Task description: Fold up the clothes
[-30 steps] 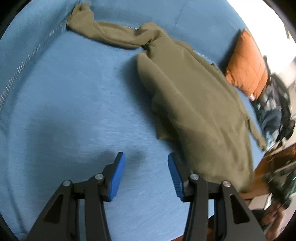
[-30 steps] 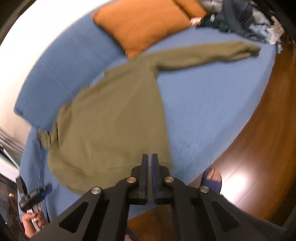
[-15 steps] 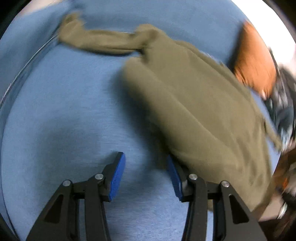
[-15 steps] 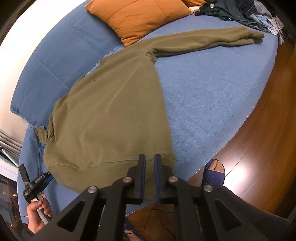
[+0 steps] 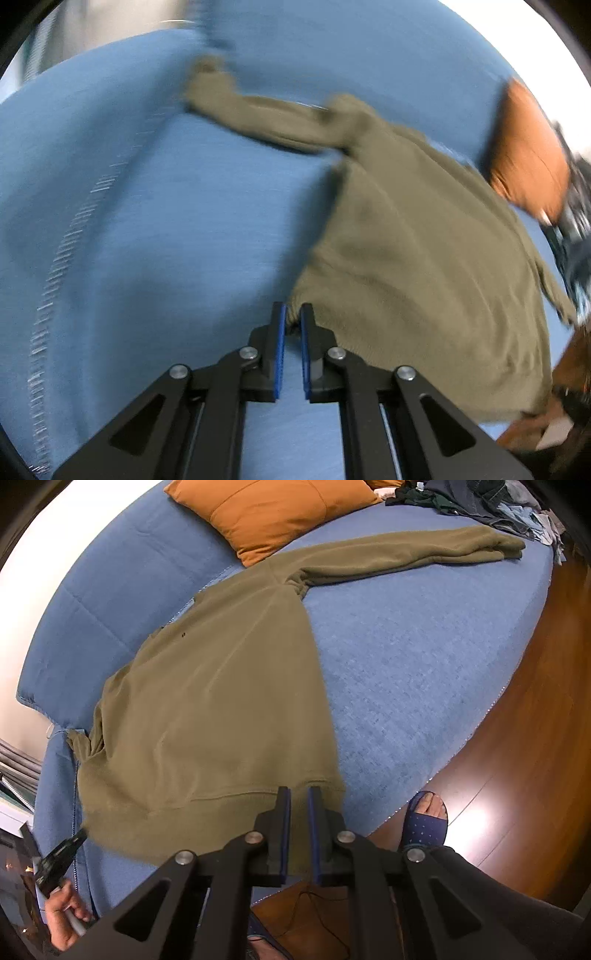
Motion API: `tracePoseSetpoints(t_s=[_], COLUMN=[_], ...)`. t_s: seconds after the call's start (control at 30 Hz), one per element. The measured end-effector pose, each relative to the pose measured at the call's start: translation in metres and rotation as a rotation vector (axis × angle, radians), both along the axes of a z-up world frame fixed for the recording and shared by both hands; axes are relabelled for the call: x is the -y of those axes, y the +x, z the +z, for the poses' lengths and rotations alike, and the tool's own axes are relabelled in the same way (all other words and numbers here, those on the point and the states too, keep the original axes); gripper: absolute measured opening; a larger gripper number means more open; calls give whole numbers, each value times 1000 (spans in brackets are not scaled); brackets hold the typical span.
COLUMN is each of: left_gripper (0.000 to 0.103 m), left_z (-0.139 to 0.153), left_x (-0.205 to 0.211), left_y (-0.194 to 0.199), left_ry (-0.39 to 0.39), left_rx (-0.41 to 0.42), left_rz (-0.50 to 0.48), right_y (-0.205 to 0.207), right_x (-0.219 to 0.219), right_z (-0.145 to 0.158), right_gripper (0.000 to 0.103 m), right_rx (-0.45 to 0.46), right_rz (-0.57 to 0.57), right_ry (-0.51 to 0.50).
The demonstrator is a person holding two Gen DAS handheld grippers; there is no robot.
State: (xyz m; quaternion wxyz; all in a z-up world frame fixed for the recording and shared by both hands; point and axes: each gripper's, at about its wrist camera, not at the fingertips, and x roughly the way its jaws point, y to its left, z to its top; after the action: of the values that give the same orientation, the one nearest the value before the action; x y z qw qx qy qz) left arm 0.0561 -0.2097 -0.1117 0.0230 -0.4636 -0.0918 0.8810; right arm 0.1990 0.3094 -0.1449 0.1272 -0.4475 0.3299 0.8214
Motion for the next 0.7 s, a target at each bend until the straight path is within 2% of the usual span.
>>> tracePoseSetpoints(t_s=[0.07, 0.2, 0.3, 0.37, 0.47, 0.6, 0.67, 0.7], left_gripper=[8, 11, 18, 29, 33, 33, 33, 33], left_z=[3, -6, 3, 7, -8, -37, -42, -42], left_x=[4, -3, 13, 26, 43, 47, 41, 38], left_y=[10, 18, 19, 14, -1, -19, -20, -19], left_ry=[2, 24, 61, 105, 220, 335, 332, 321], left_rx=[-3, 62, 21, -2, 45, 144, 149, 144], left_rz=[11, -69, -14, 36, 96, 118, 114, 106], right_y=[2, 5, 4, 0, -5, -3, -3, -3], right_x=[-2, -9, -9, -7, -1, -1, 0, 1], right_z=[-4, -15, -23, -28, -35, -26, -19, -17], right_gripper=[8, 8, 8, 12, 15, 17, 28, 30], right_rx=[30, 67, 85, 93, 105, 38, 13, -2], right_rz=[-14, -39, -30, -15, 2, -13, -21, -24], right_ry=[9, -11, -37, -57, -75, -108, -95, -95])
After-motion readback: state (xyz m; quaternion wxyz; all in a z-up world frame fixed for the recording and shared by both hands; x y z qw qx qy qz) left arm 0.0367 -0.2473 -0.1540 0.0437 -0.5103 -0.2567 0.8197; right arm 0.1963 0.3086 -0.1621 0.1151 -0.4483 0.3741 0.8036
